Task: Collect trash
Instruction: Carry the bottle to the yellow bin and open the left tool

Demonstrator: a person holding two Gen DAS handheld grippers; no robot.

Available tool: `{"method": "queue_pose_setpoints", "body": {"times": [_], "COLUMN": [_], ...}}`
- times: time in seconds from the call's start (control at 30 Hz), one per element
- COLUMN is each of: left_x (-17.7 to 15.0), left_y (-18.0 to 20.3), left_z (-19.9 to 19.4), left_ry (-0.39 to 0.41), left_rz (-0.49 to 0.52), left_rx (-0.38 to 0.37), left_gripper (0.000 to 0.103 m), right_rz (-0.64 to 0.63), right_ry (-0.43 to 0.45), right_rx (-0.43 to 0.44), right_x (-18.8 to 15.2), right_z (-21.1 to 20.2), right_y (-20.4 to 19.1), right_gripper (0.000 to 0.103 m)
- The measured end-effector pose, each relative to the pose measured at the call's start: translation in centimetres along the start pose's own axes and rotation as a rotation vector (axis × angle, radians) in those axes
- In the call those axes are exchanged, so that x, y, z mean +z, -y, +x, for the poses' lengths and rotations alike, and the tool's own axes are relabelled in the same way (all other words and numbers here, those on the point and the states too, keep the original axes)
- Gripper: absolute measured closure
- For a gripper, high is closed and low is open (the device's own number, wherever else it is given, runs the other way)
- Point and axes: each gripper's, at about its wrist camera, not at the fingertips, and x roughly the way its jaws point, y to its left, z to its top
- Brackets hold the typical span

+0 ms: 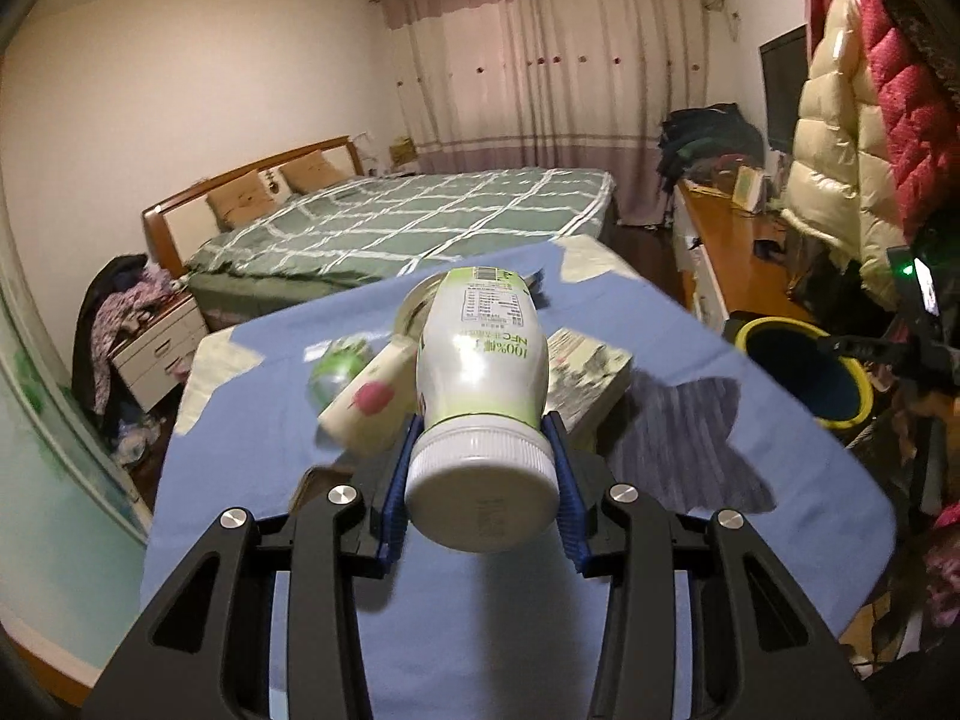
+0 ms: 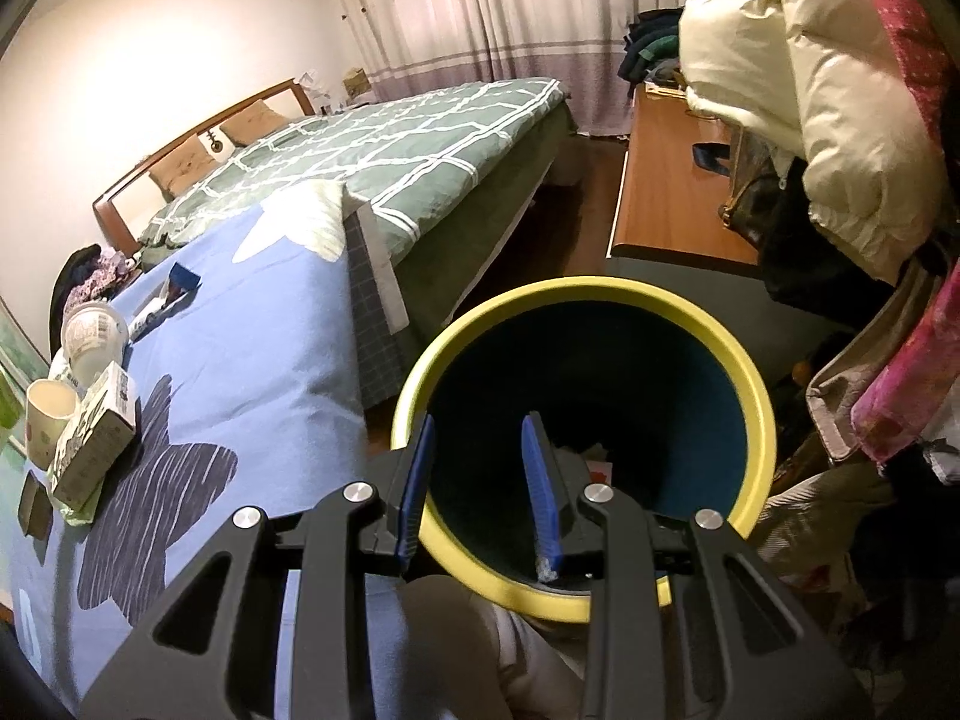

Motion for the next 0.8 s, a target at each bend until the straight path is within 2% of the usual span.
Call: {"method": "queue_pose_setpoints", "body": {"times": [0.27,0.47,0.67,0.8], "left_x": [3.5,6.8,9.4,10.1], "left_y": [5.3,12.5,19.9,24.8], "left_z": [1.8,4.7,8.5,11.7], "left_ry": [0.022,0.028,-0.001,-0.062], "left_rz": [0.063,0.137,0.193,0.224], "left_rx": [-0.115,-0.257,-0.368,-0.446], "left_gripper": [0.062,0.062,0.062,0.062], "right_rz": [0.003,0.005,0.014,0.03], "right_ry": [0.005,0.017,0.058,0.064], "right_rx": [-0.002,-0.017,-0.067,-0.089], "right_x": [-0.2,-0.5,-0.5,-0.8], "right_z": [-0.6,-1.7,-3.6,-4.3], "right_y": [1.8,3.5,5.8,7.3], "right_gripper": [0.074,0.074,0.074,0.074]}}
